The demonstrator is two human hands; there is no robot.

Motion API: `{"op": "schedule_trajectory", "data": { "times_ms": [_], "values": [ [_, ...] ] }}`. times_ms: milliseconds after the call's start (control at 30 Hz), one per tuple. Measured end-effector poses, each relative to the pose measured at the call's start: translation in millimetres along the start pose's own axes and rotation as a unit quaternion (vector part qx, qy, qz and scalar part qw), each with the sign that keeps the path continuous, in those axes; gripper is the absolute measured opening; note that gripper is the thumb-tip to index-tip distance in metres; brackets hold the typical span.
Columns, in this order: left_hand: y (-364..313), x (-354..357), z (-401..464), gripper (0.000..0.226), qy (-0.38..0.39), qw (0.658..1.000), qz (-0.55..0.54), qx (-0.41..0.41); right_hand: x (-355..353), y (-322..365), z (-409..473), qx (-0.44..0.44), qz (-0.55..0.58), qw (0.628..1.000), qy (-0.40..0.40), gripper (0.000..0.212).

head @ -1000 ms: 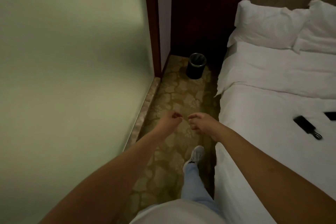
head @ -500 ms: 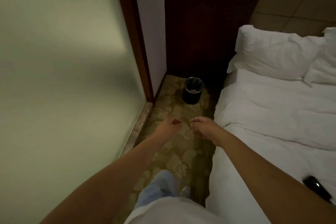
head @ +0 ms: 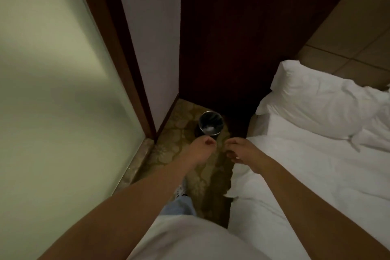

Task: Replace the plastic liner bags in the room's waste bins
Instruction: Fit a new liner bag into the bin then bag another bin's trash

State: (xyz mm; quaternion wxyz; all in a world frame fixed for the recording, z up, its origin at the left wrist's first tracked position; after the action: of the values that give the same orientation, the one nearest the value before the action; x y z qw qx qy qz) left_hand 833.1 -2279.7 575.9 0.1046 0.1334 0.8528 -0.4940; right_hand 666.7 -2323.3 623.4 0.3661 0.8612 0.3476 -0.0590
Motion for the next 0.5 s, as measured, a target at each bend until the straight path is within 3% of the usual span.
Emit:
{"op": "schedule_trajectory", "data": {
  "times_ms": [167, 267, 500],
  "values": [
    [-51.5, -38.4, 92.2, 0.017, 0.006, 1.000, 0.018, -0.005, -48.8, 76.2, 69.6, -0.024, -0.007, 1.000, -0.018, 0.013],
    [-67.7, -53.0, 139.0, 0.008, -0.002, 1.000, 0.006, -0.025, -67.6, 104.1, 104.3, -0.015, -0.019, 1.000, -0.001, 0.014],
    [-89.5, -73.7, 231.9, 0.012, -0.040, 0.996, -0.030, -0.069, -111.2, 158.7, 204.0, 0.008, -0.017, 0.998, 0.054, 0.021]
  ]
}}
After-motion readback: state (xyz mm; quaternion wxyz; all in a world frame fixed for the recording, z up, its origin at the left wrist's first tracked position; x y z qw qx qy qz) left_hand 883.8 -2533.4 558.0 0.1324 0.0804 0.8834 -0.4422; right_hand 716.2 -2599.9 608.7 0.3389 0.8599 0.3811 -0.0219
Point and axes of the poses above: each hand's wrist, its own z-axis towards the middle knuckle, its own x-axis out of the palm, y = z × x, the point moved 1 cm from there along z, towards the middle knuckle, and after that the axes turned 2 degrees about x, right-handed, at the moved point
